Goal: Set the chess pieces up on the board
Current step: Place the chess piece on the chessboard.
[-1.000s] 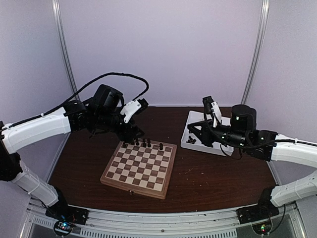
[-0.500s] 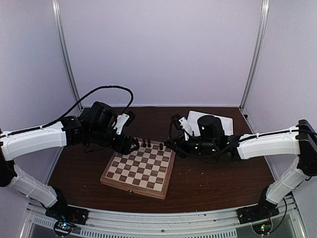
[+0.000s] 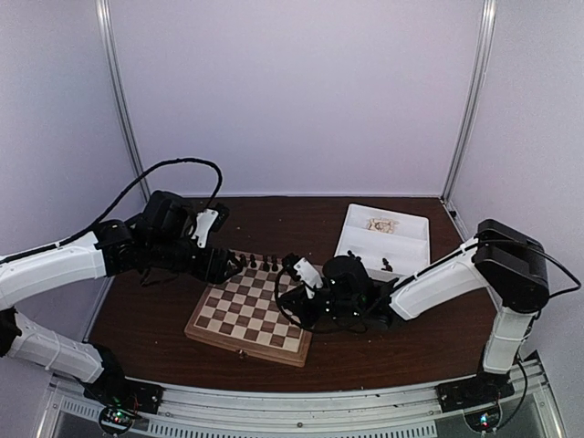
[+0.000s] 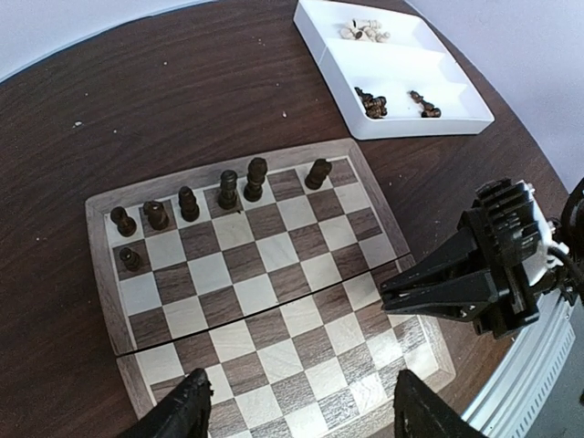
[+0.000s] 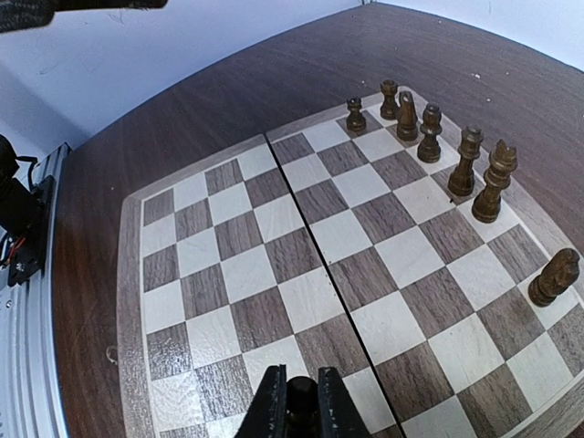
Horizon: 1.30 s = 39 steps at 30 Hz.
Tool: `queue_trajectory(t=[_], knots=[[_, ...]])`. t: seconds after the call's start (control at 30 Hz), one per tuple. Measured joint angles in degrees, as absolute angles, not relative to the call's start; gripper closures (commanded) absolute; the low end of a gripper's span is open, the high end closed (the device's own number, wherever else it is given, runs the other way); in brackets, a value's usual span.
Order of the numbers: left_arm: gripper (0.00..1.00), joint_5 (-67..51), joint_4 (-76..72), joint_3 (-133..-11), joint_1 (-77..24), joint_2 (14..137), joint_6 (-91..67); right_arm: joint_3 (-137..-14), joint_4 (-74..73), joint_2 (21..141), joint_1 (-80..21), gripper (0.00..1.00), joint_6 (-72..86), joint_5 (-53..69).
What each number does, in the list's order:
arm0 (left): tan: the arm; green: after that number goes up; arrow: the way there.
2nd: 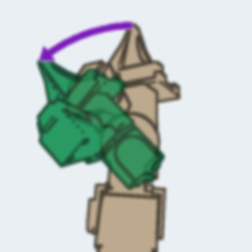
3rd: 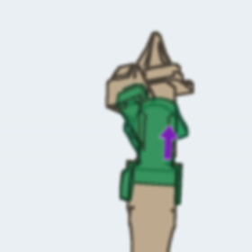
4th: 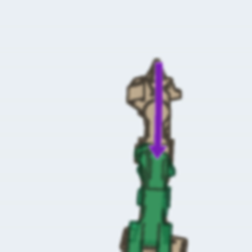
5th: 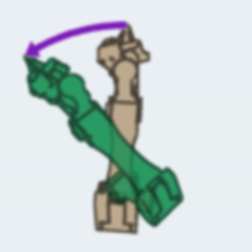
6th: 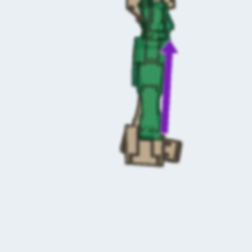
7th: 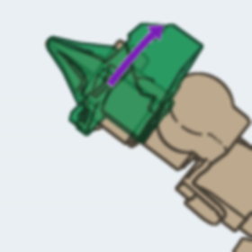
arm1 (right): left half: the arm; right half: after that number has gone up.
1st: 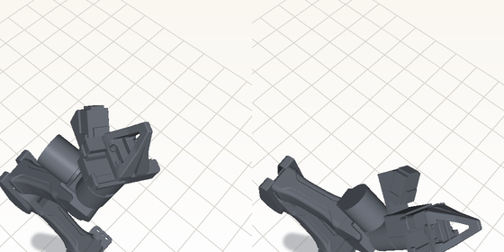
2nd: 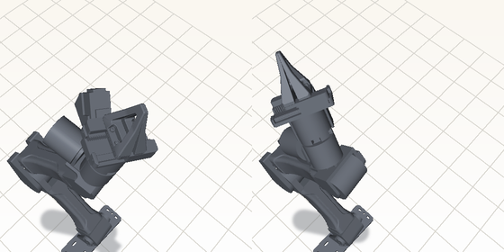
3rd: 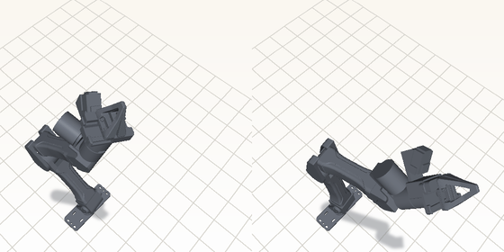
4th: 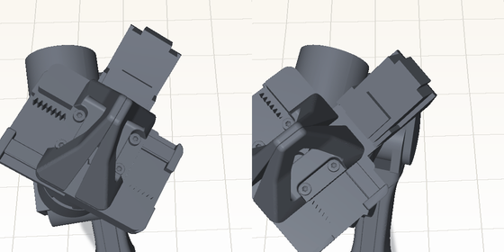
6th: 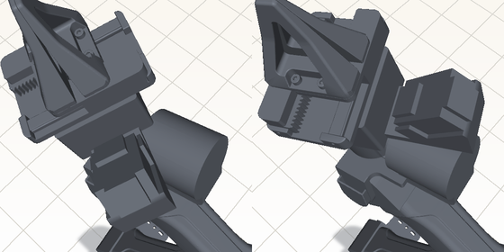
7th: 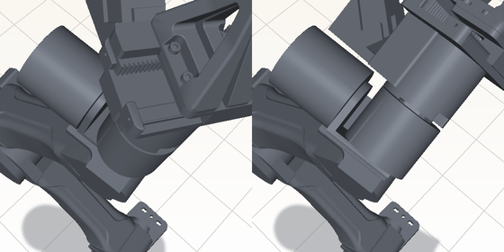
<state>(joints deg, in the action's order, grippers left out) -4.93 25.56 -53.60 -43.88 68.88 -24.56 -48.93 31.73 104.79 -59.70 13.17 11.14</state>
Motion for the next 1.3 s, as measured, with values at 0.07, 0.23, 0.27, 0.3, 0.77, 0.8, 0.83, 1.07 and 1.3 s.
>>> queue_trajectory(t=[0.07,0.23,0.27,0.3,0.77,0.8,0.83,1.07,1.3], knots=[[0.31,-4.9,25.6,-53.4,-43.9,68.9,-24.6,-48.9,32.4,106.1,-60.0,0.96,13.1,10.2],[0.31,-4.9,25.6,-52.9,-43.9,69.1,-24.6,-48.2,34.9,107.3,-60.1,0.95,12.1,8.1],[0.31,-4.9,25.6,-52.9,-43.9,69.1,-24.5,-47.8,35.6,107.3,-60.1,0.94,11.9,7.7],[0.31,-4.9,25.6,-52.9,-43.9,69.2,-24.5,-47.6,36.1,107.3,-60.1,0.94,11.9,7.4],[0.31,-5.4,25.6,-52.9,-43.9,72.5,-24.1,-46.0,38.2,109.1,-60.9,0.87,10.6,4.7],[0.31,-5.4,25.6,-52.9,-43.9,72.6,-24.1,-45.9,38.2,109.1,-61.0,0.85,10.5,4.4],[0.31,-5.5,25.6,-52.9,-43.9,72.7,-24.1,-45.7,38.2,109.1,-61.1,0.84,10.4,4.2],[0.3,-6.1,25.6,-53.1,-43.9,73.7,-24.0,-44.6,37.9,109.1,-61.2,0.73,10.0,2.9],[0.29,-6.6,25.8,-53.9,-43.9,74.5,-23.5,-44.1,37.0,108.0,-61.4,0.68,9.2,2.0]])
